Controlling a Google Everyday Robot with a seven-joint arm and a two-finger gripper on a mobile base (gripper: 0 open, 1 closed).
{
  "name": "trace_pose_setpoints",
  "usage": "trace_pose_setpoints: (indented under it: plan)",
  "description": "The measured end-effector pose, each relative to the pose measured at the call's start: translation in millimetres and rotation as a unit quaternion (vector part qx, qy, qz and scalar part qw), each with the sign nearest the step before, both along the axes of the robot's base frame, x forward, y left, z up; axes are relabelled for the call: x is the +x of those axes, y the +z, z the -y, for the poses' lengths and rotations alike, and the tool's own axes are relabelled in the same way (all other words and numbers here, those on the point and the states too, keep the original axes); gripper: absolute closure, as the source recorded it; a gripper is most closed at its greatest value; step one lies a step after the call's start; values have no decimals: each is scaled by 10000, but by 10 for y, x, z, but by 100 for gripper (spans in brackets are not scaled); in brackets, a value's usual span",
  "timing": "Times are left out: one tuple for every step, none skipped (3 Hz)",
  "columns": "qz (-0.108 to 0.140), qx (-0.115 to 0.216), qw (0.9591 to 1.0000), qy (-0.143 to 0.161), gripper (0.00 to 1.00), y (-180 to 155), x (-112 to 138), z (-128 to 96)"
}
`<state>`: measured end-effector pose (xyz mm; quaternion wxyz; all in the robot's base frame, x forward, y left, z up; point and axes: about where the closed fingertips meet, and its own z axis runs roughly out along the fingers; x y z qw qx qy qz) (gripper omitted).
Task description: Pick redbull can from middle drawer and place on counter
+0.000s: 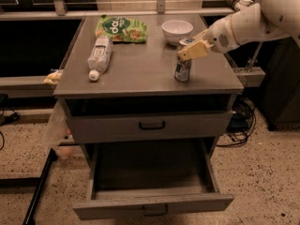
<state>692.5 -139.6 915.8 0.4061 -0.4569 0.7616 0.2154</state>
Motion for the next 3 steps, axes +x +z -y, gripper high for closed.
trace_pose_setpoints:
  plan:
    - [0,0,10000,0,58,0,0,0]
    - [0,0,10000,0,34,0,0,-1]
    - [-1,0,10000,1,11,-1,0,-1]
